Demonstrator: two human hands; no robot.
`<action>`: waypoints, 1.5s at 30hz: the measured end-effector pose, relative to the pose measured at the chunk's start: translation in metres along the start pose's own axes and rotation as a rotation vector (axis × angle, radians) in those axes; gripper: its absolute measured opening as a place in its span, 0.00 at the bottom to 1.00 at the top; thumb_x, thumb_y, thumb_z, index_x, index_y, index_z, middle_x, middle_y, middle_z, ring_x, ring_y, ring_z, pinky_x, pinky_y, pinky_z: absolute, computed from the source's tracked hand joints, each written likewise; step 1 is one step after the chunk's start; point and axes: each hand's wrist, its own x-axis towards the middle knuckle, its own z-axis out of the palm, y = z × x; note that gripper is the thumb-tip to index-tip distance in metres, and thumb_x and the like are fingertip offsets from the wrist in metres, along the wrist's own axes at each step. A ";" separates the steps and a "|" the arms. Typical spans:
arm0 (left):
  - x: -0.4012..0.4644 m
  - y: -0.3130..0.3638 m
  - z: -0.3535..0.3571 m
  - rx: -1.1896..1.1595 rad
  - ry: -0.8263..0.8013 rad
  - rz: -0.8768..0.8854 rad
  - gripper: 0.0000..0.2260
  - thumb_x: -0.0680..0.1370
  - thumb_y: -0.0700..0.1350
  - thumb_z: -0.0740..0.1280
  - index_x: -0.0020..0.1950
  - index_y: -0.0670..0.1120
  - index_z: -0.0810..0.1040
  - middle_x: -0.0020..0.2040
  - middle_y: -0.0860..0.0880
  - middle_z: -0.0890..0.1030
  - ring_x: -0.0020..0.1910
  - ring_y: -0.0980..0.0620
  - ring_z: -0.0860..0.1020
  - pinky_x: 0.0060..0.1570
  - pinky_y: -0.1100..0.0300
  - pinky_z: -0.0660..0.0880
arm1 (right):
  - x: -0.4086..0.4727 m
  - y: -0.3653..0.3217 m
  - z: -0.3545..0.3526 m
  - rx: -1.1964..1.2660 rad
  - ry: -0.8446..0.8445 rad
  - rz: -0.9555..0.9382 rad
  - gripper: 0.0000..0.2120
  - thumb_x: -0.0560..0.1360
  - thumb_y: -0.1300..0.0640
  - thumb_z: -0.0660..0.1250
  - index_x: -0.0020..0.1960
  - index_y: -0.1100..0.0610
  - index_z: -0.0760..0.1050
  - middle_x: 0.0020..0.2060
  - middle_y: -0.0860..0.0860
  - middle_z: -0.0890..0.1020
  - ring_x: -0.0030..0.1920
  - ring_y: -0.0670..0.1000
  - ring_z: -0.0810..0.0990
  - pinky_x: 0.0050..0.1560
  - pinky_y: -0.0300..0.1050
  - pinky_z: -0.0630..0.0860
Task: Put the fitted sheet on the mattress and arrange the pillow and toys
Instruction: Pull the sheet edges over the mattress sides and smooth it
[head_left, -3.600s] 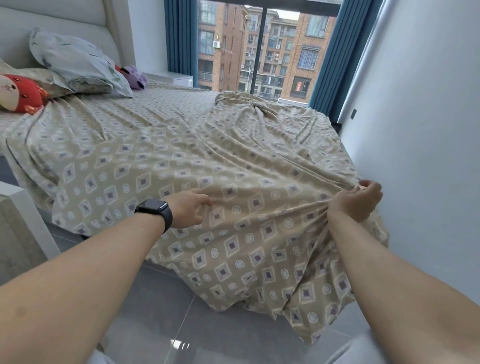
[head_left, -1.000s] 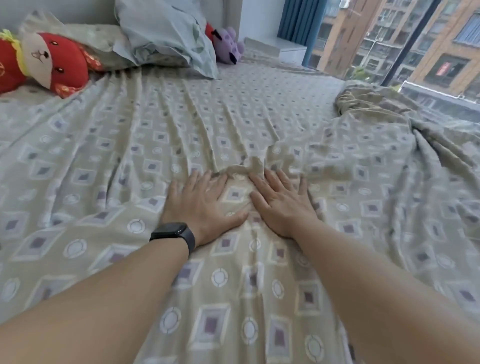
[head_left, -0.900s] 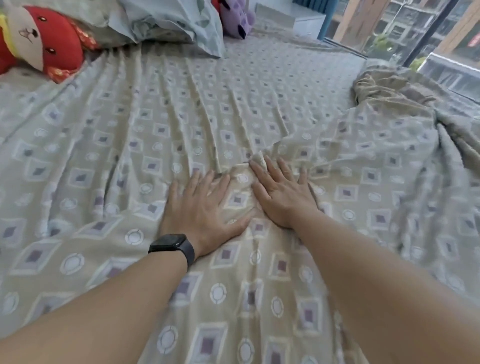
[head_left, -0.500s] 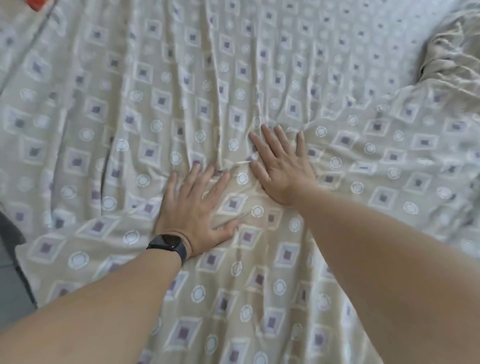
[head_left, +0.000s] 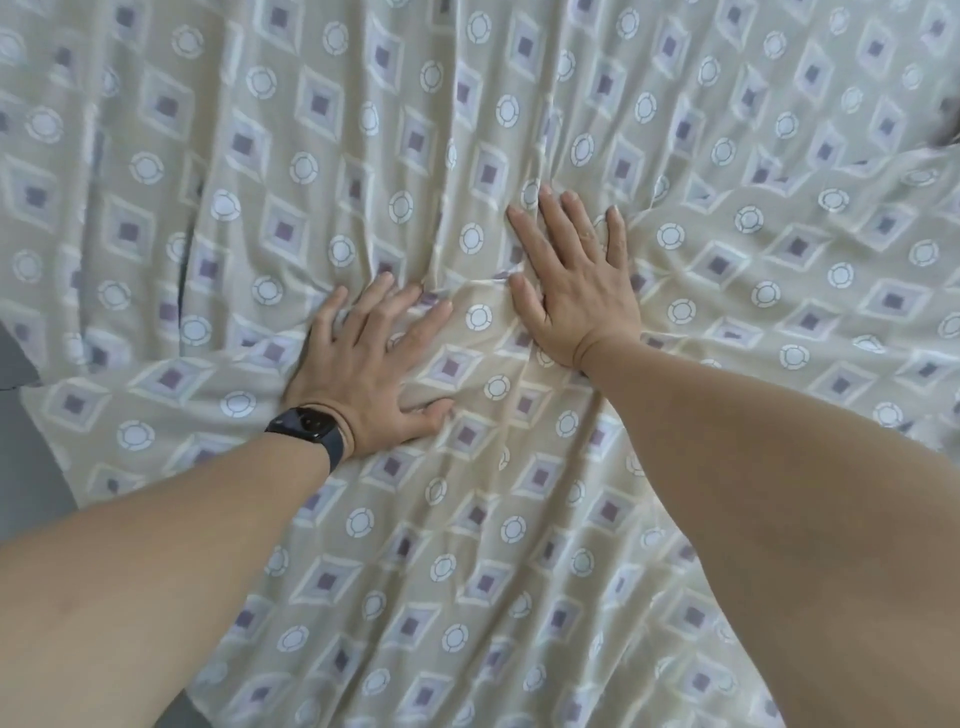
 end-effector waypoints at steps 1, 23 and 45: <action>0.001 -0.001 -0.001 -0.005 0.004 -0.002 0.45 0.69 0.73 0.59 0.82 0.57 0.51 0.78 0.47 0.60 0.80 0.45 0.52 0.76 0.40 0.50 | 0.001 0.001 -0.001 0.000 0.004 0.002 0.29 0.83 0.40 0.45 0.82 0.44 0.46 0.82 0.49 0.49 0.82 0.53 0.45 0.78 0.64 0.43; -0.074 -0.104 -0.066 -0.275 -0.055 -0.555 0.15 0.84 0.57 0.58 0.43 0.50 0.75 0.44 0.45 0.79 0.42 0.41 0.76 0.38 0.53 0.67 | 0.027 -0.022 -0.098 -0.049 -0.069 -0.113 0.15 0.81 0.51 0.54 0.39 0.51 0.73 0.39 0.53 0.79 0.49 0.58 0.70 0.56 0.55 0.59; -0.133 0.148 -0.011 -0.139 -0.333 -0.144 0.37 0.79 0.54 0.57 0.82 0.50 0.39 0.81 0.48 0.38 0.79 0.42 0.35 0.77 0.44 0.38 | -0.230 0.042 -0.056 0.131 -0.282 0.578 0.23 0.79 0.51 0.57 0.74 0.43 0.63 0.73 0.48 0.67 0.71 0.58 0.67 0.68 0.58 0.64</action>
